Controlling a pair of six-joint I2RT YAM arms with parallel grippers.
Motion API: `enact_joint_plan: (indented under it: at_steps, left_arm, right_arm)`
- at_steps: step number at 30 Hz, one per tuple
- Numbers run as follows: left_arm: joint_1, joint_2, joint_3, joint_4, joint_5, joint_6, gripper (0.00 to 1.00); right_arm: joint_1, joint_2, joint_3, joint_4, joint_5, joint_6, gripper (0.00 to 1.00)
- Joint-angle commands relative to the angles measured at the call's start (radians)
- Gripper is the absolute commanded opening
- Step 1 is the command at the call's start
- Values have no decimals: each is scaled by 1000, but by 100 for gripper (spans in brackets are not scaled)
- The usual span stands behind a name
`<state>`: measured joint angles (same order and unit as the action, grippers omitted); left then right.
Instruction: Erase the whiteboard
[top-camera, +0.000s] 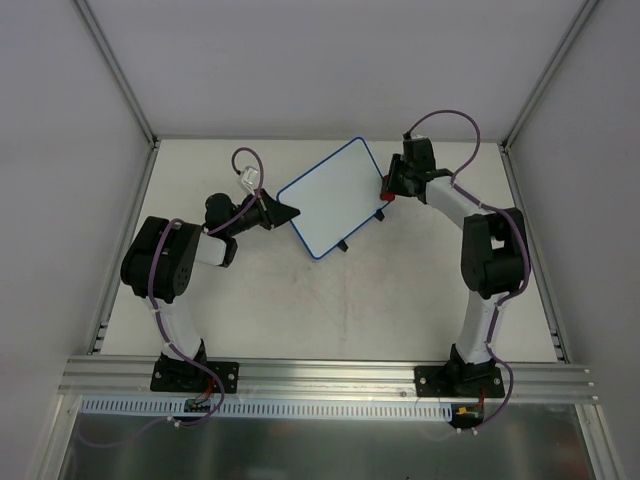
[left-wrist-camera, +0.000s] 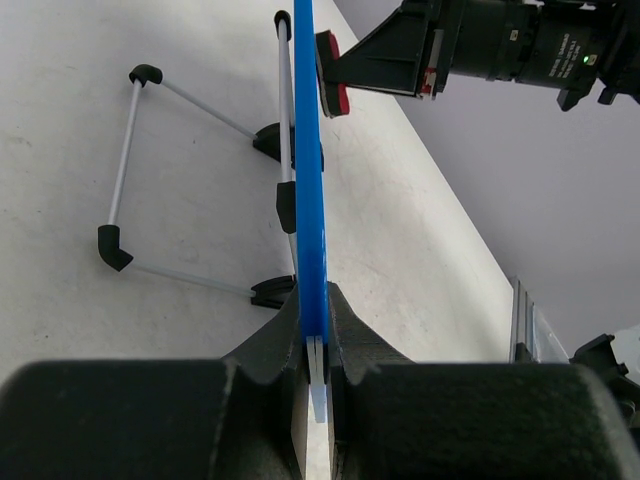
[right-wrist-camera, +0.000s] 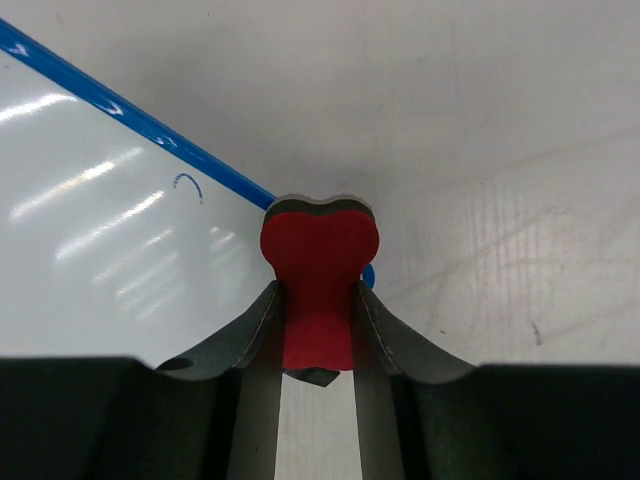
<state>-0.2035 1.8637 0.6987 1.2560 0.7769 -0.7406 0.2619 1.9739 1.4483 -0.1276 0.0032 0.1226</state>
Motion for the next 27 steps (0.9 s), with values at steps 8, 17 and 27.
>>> enact_joint_plan:
  at_steps: [8,17,27]
  left_arm:
    - [-30,-26,33,220,108,33,0]
    - [-30,-34,42,172,101,41,0]
    - [-30,-43,54,128,87,43,0]
  right_arm:
    - [80,-99,83,-7,155,-425,0]
    - [143,-121,-22,195,260,-603,0]
    - [152,-24,109,152,388,-663,0]
